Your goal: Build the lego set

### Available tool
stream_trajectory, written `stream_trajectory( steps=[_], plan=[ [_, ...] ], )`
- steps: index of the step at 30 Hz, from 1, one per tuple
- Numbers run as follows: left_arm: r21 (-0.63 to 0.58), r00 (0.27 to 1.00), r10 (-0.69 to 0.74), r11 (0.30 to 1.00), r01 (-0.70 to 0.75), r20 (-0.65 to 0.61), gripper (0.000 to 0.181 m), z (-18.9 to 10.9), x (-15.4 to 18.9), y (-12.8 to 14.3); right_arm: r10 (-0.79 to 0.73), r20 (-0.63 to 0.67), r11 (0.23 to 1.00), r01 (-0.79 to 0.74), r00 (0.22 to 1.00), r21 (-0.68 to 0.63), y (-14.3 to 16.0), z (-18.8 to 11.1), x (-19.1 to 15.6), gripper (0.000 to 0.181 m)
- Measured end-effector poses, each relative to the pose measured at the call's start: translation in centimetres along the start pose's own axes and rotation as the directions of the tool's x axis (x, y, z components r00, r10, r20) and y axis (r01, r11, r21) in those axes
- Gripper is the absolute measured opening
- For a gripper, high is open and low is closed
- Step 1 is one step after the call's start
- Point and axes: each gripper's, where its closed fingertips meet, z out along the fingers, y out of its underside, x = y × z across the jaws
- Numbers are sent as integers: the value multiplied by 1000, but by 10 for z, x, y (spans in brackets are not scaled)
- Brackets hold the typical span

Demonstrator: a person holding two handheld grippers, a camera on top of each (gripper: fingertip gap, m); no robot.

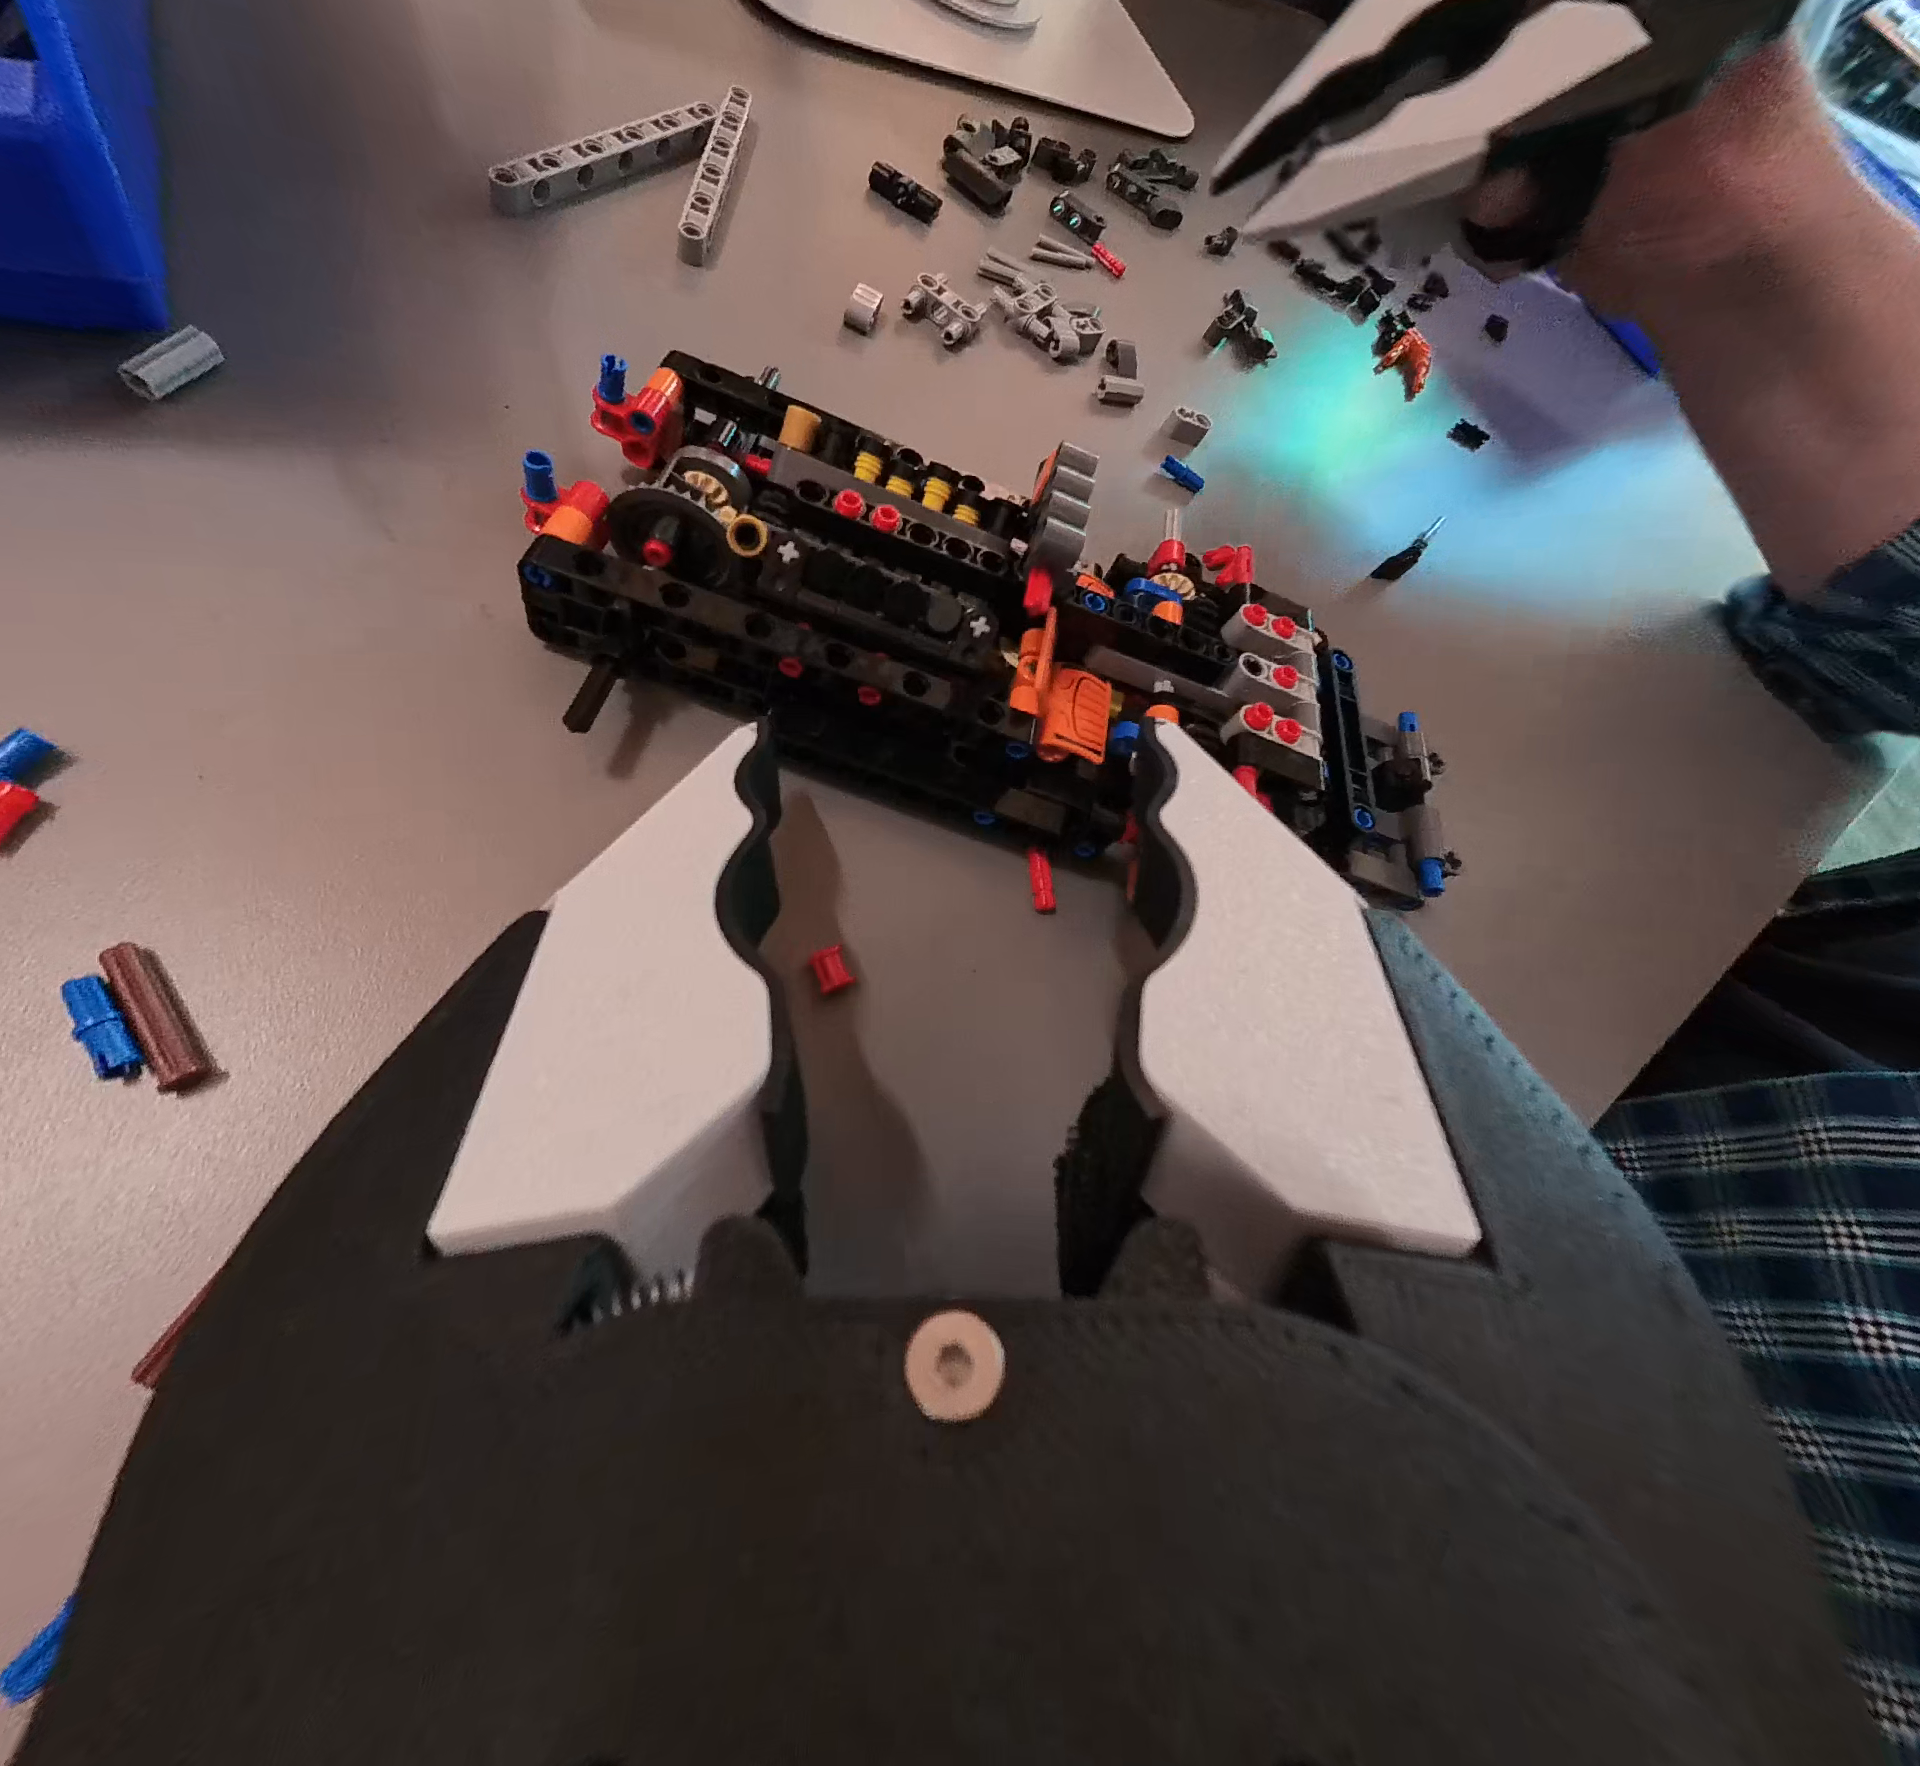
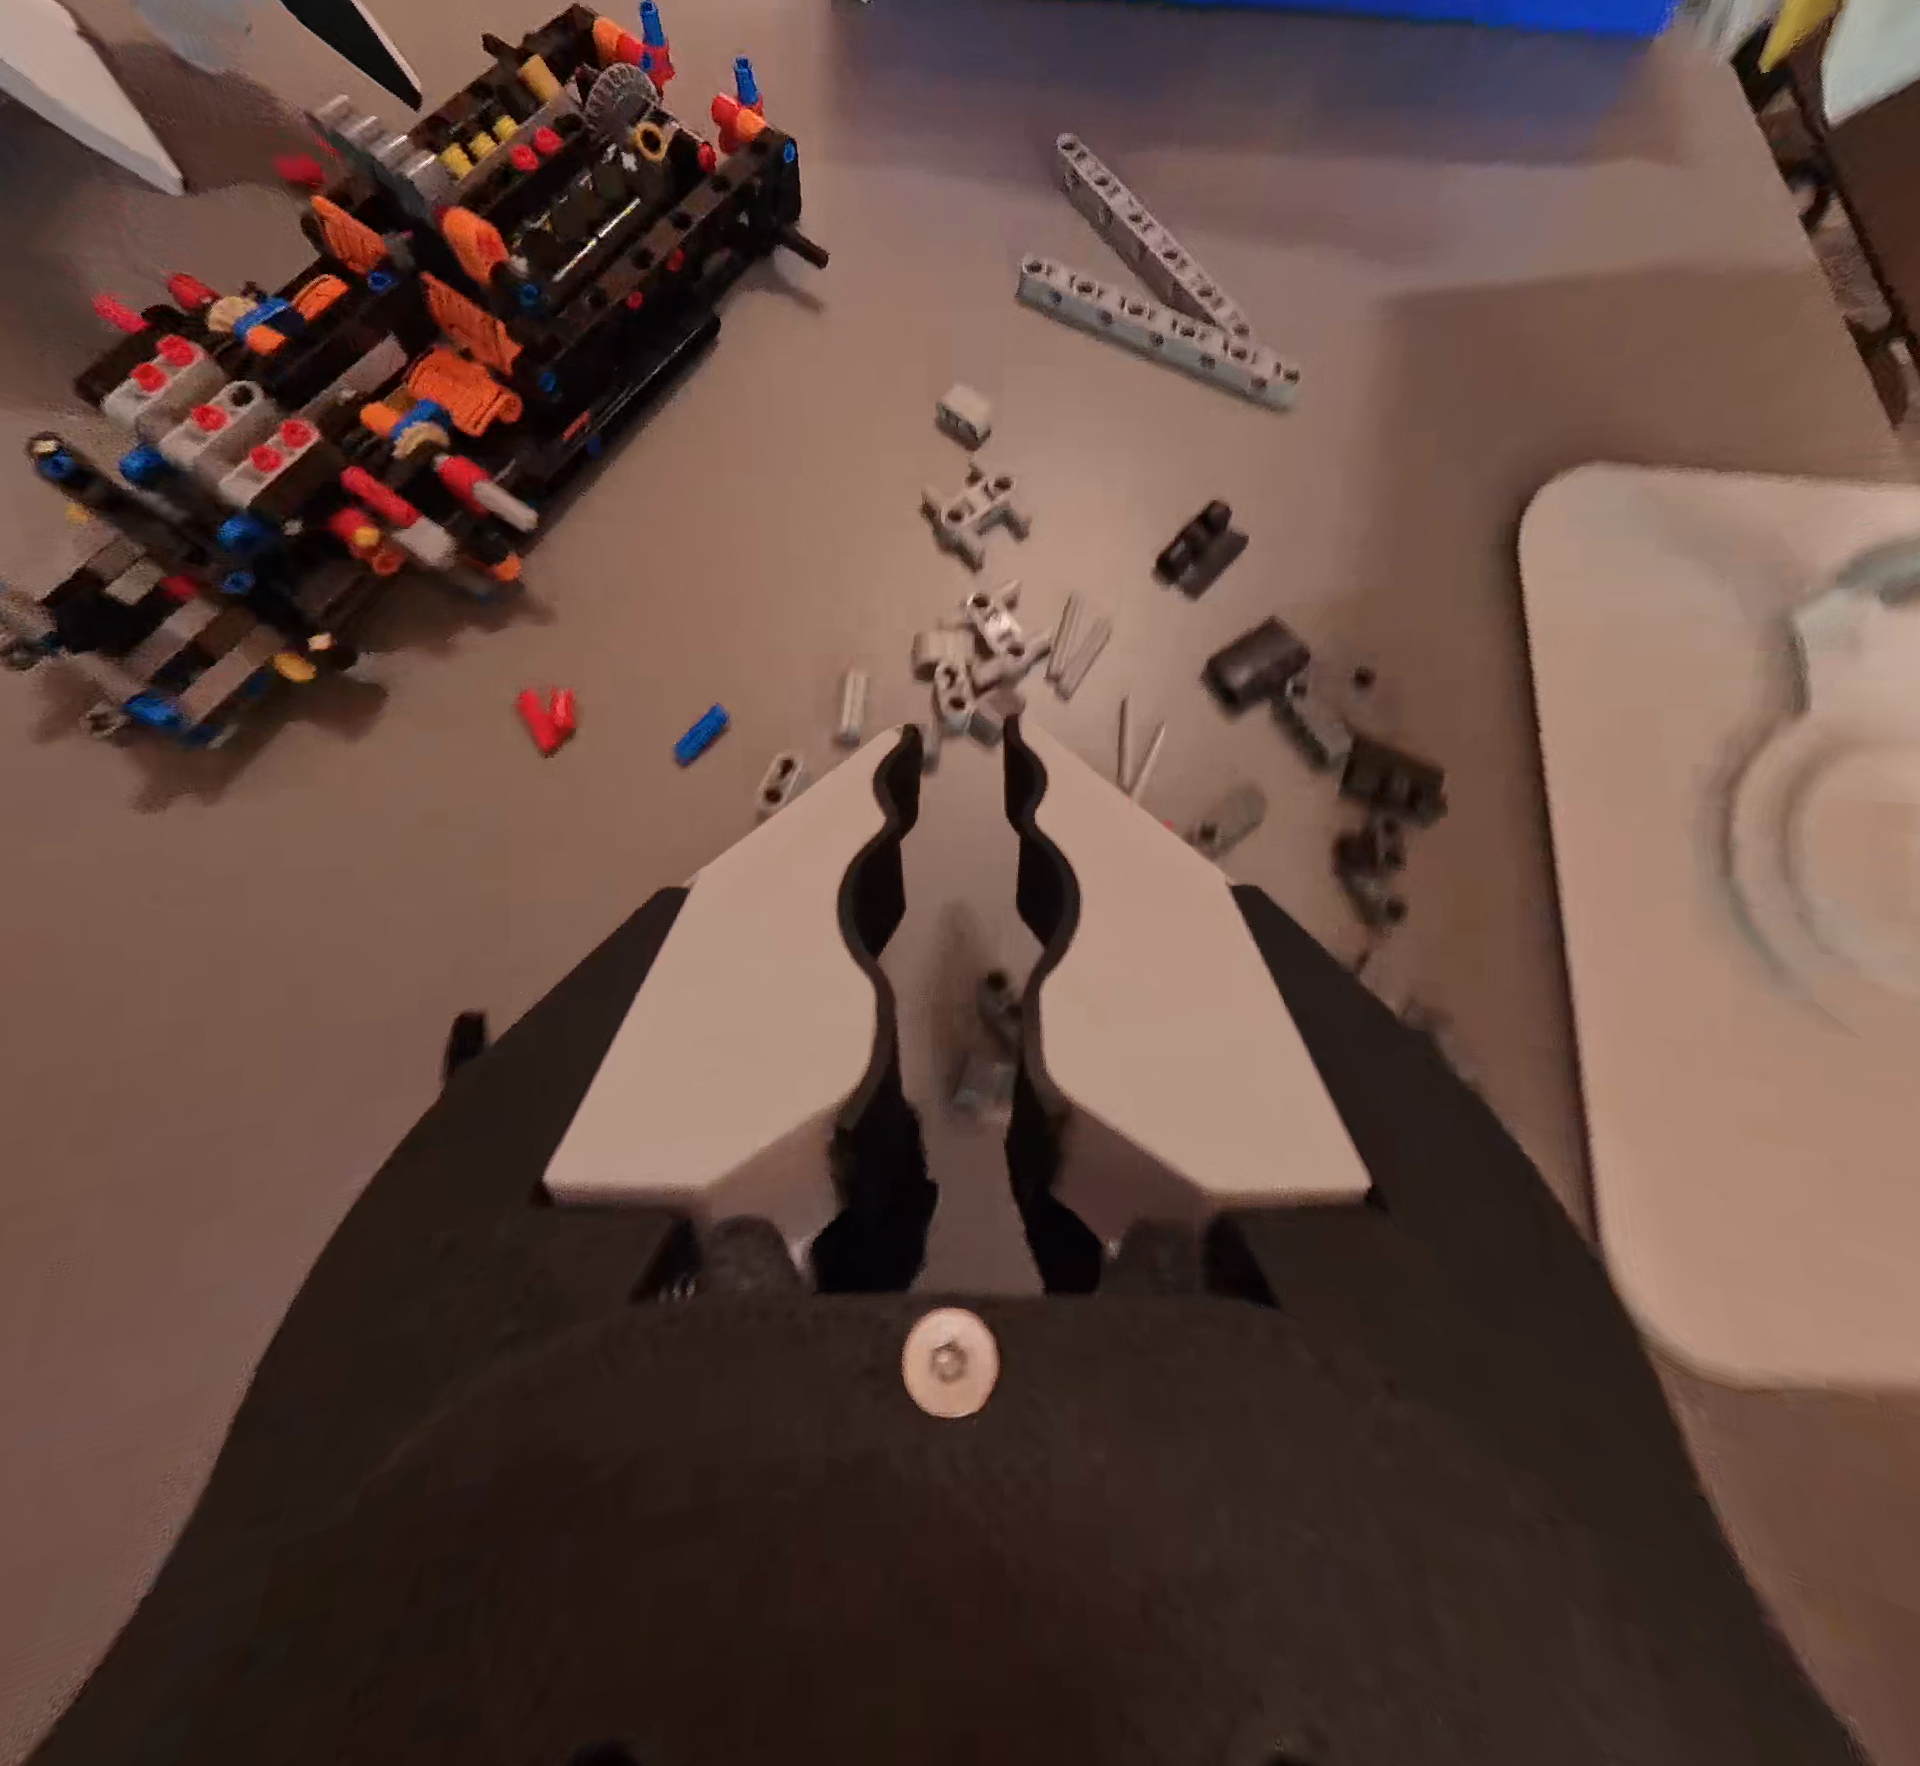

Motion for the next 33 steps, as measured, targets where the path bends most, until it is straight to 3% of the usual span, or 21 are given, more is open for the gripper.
stream_trajectory(
  steps=[5, 8, 14, 21, 24, 28, 33],
  plan=[
    [-5, 1000, 11, 1000, -11, -6, 69, 1, 2, 1, -163, 121, 981, 174, 979, -90, -4, 40, 8, 9],
    [-8, 1000, 9, 1000, -9, -18, 68, 1, 3, 1, -212, 131, 964, 229, 968, -133, -3, 54, 11, 10],
    [-9, 999, 6, 1000, -7, -32, 68, 2, 4, 0, -204, 200, 948, 245, 958, -203, 8, 65, 11, 11],
    [-10, 999, 0, 1000, -1, -33, 69, 2, 4, 0, -144, 223, 969, 183, 964, -168, 5, 66, 11, 5],
    [-11, 1000, 0, 1000, 0, -31, 68, 2, 3, 0, -127, 211, 983, 151, 969, -106, -5, 53, 9, 5],
    [-13, 1000, -2, 1000, 2, -27, 68, 3, 3, 0, -118, 180, 992, 125, 977, -32, -13, 9, 1, 5],
    [-15, 1000, -1, 1000, 1, -24, 68, 3, 2, 1, -87, 147, 995, 92, 985, -25, 14, -56, -25, 5]
  ],
)
